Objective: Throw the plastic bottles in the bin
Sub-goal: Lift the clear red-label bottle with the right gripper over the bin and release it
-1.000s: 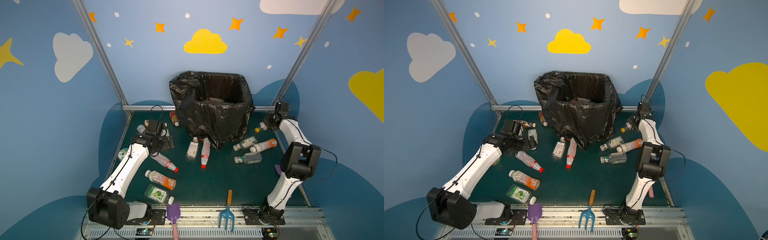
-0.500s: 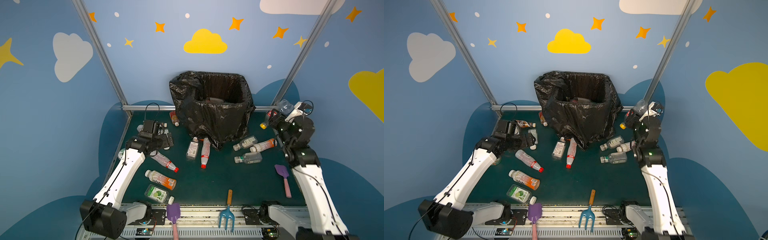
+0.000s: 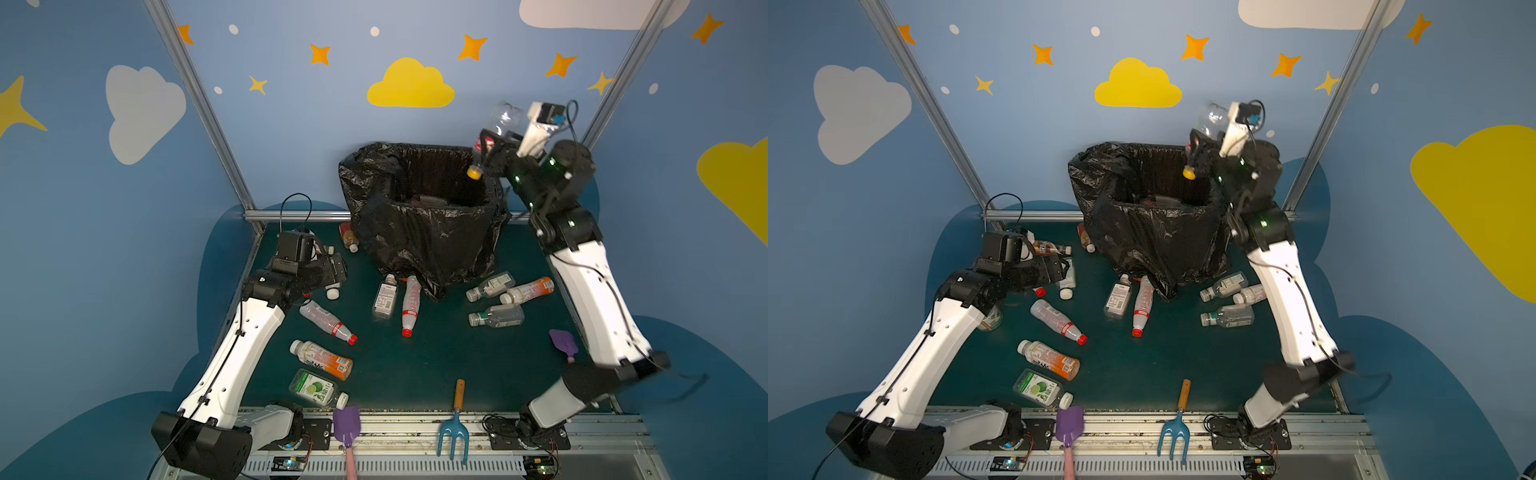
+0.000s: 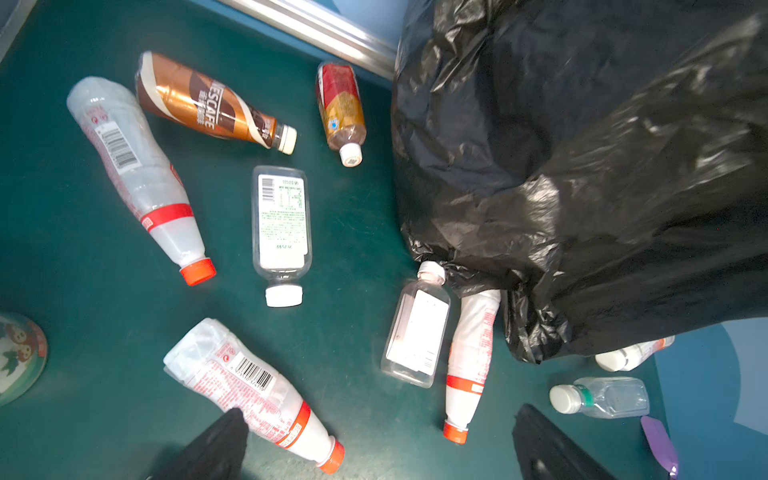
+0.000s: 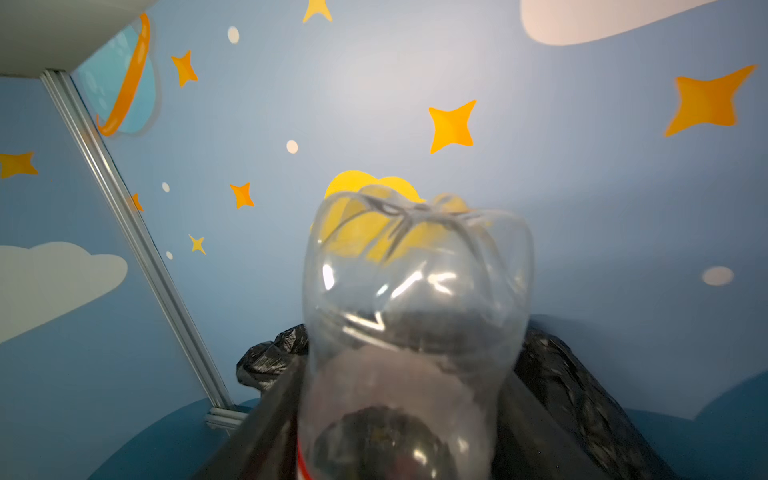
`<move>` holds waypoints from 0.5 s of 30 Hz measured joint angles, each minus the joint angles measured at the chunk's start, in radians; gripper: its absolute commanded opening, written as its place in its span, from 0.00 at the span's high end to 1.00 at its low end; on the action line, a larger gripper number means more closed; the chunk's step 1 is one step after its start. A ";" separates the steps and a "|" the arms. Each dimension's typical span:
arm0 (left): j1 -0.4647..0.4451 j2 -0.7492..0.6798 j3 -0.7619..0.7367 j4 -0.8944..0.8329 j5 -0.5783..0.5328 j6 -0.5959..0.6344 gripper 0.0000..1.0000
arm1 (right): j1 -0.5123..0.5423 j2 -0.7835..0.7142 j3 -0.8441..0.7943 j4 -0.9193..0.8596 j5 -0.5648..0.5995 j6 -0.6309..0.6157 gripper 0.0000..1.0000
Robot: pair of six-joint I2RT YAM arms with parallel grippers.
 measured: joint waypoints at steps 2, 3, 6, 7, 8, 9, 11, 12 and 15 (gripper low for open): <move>0.000 0.000 0.018 -0.013 -0.002 0.000 0.00 | 0.000 0.131 0.164 -0.109 -0.020 -0.001 0.14; 0.000 -0.002 0.024 -0.020 -0.005 0.000 0.00 | 0.000 0.157 0.180 -0.153 -0.023 0.000 0.13; 0.000 -0.016 0.023 -0.042 -0.022 0.000 0.00 | -0.002 0.113 0.059 -0.188 -0.018 0.008 0.13; 0.000 -0.024 0.019 -0.050 -0.031 -0.002 0.00 | -0.005 0.071 -0.006 -0.188 -0.016 0.011 0.14; 0.001 -0.034 0.012 -0.057 -0.041 -0.005 0.01 | -0.009 0.020 -0.075 -0.189 -0.016 0.016 0.14; 0.002 -0.045 0.004 -0.066 -0.051 -0.012 0.01 | -0.016 -0.034 -0.133 -0.188 -0.018 0.019 0.15; 0.012 -0.056 -0.009 -0.092 -0.065 -0.026 0.02 | -0.034 -0.142 -0.215 -0.183 -0.036 0.021 0.17; 0.022 -0.057 -0.016 -0.110 -0.069 -0.037 0.03 | -0.042 -0.199 -0.251 -0.176 -0.051 0.021 0.18; 0.051 -0.045 -0.048 -0.150 -0.080 -0.067 0.06 | -0.049 -0.356 -0.352 -0.153 -0.132 0.010 0.23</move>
